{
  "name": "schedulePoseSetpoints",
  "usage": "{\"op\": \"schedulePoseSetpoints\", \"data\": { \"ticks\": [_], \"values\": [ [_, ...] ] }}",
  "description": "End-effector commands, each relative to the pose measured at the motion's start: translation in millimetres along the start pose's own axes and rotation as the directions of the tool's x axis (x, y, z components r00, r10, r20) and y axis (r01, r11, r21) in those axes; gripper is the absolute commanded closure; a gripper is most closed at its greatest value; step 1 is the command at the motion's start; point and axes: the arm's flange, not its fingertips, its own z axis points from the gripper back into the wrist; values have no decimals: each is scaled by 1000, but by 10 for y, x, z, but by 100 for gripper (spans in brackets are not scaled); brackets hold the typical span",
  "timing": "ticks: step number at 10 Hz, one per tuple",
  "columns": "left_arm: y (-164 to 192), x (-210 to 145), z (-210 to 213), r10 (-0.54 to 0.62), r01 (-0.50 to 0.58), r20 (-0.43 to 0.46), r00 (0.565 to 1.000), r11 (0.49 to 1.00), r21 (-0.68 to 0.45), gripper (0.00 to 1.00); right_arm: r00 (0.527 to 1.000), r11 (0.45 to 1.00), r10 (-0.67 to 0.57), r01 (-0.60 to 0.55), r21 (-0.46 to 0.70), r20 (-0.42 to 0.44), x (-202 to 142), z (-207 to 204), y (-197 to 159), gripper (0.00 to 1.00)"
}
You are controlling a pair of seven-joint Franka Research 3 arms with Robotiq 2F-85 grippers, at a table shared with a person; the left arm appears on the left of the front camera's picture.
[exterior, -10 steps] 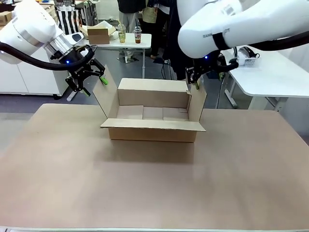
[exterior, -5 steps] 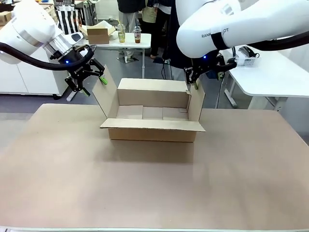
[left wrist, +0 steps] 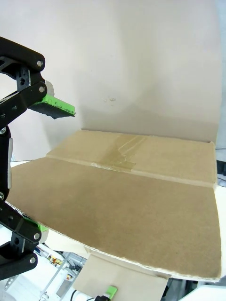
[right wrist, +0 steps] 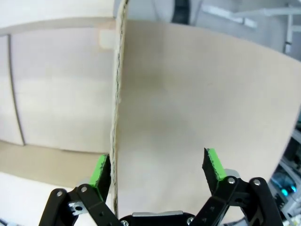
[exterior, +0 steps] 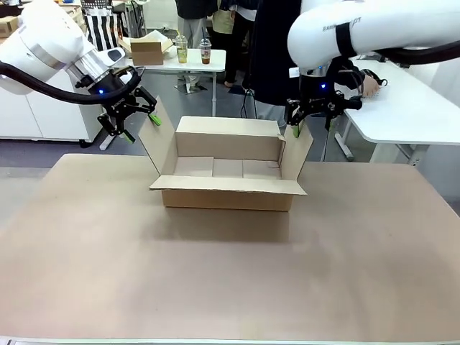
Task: Pack the gift set into the box.
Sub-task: Place both hands on the side flaps of the Package Box and spread them outward.
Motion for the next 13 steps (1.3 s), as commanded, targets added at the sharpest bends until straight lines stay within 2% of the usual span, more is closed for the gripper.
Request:
{"op": "schedulePoseSetpoints", "data": {
  "ticks": [1,3,7,8,13],
  "values": [
    [1,-12,20,15,-15,5,1000,1000,21,0,997,984,9,4,179,-74,143,-80,-292,0],
    [1,-12,20,15,-15,5,1000,1000,21,0,990,942,-12,59,331,-141,199,-265,-720,0],
    [1,-12,20,15,-15,5,1000,1000,21,0,993,809,-86,116,577,-79,89,-509,-1290,0],
    [1,-12,20,15,-15,5,1000,1000,21,0,989,884,-69,121,451,-130,183,-441,-1154,0],
    [1,-12,20,15,-15,5,1000,1000,21,0,989,884,-69,121,451,-130,183,-441,-1154,0]
  ]
}}
